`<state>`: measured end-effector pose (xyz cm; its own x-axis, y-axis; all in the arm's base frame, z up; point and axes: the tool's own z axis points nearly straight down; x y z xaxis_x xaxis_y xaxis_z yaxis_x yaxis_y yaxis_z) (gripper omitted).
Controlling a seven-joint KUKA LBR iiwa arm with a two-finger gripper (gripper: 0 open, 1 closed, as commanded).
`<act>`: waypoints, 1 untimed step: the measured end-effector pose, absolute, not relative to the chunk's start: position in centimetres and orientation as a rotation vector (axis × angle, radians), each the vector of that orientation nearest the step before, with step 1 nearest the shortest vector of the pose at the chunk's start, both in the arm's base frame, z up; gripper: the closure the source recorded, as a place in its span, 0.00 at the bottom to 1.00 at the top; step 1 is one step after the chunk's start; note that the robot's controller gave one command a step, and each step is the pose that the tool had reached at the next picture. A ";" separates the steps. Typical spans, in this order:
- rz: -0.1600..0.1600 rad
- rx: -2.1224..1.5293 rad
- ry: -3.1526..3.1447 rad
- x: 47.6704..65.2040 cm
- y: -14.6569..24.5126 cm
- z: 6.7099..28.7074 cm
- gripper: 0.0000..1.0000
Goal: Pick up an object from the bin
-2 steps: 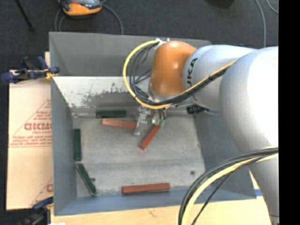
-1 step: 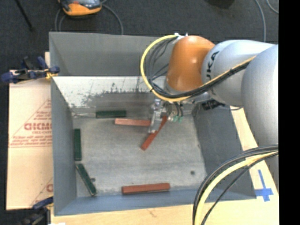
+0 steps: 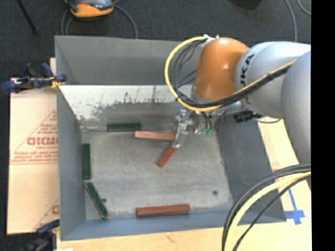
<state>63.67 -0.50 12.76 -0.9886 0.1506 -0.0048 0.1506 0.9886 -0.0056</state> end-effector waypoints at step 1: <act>0.000 0.103 3.136 60.6 -0.5 23.8 1.00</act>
Offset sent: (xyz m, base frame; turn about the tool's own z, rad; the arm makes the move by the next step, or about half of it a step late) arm 0.0000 0.0000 0.0000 0.0000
